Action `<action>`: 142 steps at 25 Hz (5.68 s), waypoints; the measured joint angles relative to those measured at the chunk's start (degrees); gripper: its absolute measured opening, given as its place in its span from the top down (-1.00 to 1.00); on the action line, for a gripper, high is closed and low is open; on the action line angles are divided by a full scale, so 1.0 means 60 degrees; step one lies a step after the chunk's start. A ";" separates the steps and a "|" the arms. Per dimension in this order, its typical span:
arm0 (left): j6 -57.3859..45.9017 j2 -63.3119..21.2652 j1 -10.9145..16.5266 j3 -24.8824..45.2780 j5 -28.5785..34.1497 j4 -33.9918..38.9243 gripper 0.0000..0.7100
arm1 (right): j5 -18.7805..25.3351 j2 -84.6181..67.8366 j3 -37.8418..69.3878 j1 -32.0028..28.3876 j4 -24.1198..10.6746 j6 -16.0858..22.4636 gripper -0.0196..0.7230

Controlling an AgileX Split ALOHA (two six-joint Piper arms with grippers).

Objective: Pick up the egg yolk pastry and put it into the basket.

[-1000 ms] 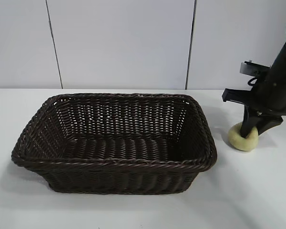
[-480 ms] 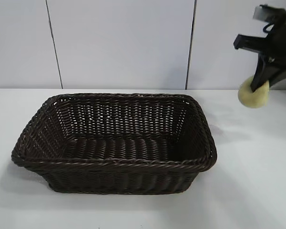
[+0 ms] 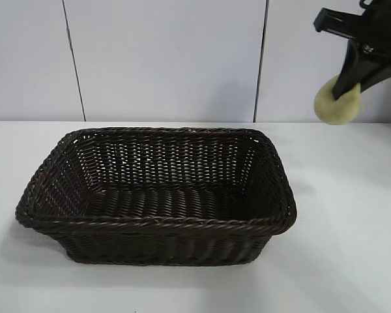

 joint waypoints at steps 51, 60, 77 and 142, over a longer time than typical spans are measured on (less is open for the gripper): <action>0.0000 0.0000 0.0000 0.0000 0.0000 0.0000 -0.53 | -0.2341 0.3004 -0.0305 0.2753 0.0459 0.0319 -0.42; -0.0009 0.0000 0.0000 0.0000 0.0000 0.0000 -0.53 | 0.0689 0.3004 -0.2604 0.2753 -0.0161 0.1044 -0.45; -0.0009 0.0000 0.0000 0.0000 0.0000 0.0000 -0.53 | 0.3601 0.2994 -0.4454 0.2565 -0.2795 0.1626 -0.45; -0.0009 0.0000 0.0000 0.0000 0.0000 0.0000 -0.53 | 0.1776 -1.0477 0.8611 -0.2687 -0.2489 0.0783 -0.45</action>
